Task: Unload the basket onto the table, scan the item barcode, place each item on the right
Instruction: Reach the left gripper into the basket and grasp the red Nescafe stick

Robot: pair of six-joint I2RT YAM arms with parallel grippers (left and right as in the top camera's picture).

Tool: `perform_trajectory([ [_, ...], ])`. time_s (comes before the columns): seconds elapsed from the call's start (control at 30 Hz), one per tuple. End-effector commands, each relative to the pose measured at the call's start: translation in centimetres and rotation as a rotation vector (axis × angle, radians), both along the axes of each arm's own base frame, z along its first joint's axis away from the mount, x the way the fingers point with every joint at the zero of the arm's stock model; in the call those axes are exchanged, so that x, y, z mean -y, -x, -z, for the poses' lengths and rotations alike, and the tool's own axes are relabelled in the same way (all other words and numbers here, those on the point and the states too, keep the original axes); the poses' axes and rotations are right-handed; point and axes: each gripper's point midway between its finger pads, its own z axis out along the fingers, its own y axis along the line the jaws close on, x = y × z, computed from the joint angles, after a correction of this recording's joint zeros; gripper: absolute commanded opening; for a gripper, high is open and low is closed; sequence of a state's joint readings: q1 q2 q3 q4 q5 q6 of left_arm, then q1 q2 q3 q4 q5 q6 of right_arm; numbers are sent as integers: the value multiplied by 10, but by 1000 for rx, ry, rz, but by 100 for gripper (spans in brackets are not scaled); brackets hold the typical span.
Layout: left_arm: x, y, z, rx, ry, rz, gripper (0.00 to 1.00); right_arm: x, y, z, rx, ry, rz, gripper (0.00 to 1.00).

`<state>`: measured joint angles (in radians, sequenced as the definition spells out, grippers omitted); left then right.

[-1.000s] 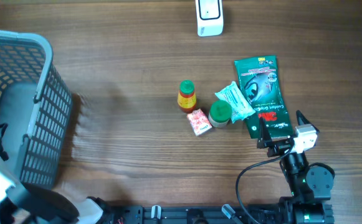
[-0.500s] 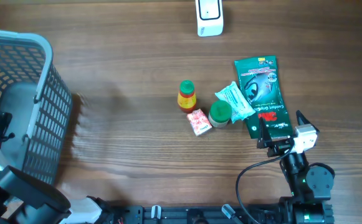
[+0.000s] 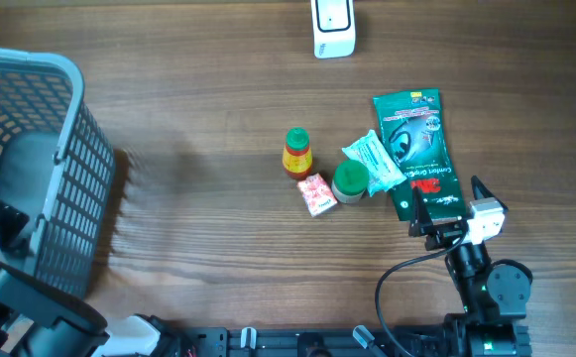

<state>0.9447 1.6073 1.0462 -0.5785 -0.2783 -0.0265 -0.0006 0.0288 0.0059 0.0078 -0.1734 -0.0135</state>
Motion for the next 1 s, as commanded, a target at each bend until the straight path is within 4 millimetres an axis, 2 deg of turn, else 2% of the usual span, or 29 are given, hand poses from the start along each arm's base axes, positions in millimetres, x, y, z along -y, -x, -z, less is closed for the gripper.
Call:
perform_trajectory([
  [0.0, -13, 10, 11, 30, 17, -25, 100, 1, 0, -1, 9, 12, 11, 100],
  [0.13, -15, 5, 34, 83, 81, -20, 100, 1, 0, -1, 9, 12, 11, 100],
  [0.33, -17, 4, 73, 50, 135, -24, 100, 1, 0, -1, 9, 12, 11, 100],
  [0.43, -12, 7, 95, 21, 183, -27, 98, 1, 0, -1, 9, 13, 11, 100],
  [0.5, -9, 8, 103, 13, 206, -27, 86, 1, 0, -1, 9, 12, 11, 100],
  [0.57, -3, 0, 108, 52, 243, -8, 63, 1, 0, -1, 9, 13, 11, 100],
  [0.6, 1, -7, 108, 89, 264, 8, 49, 1, 0, -1, 9, 13, 11, 100],
  [0.67, 10, -23, 108, 172, 316, 47, 38, 1, 0, -1, 9, 12, 11, 100],
  [0.9, 34, -48, 108, 199, 372, 123, 42, 1, 0, -1, 8, 12, 11, 100],
  [0.93, 39, -52, 108, 194, 379, 139, 39, 1, 0, -1, 9, 12, 11, 100],
  [0.97, 44, -57, 107, 196, 386, 157, 30, 1, 0, -1, 9, 12, 11, 99],
])
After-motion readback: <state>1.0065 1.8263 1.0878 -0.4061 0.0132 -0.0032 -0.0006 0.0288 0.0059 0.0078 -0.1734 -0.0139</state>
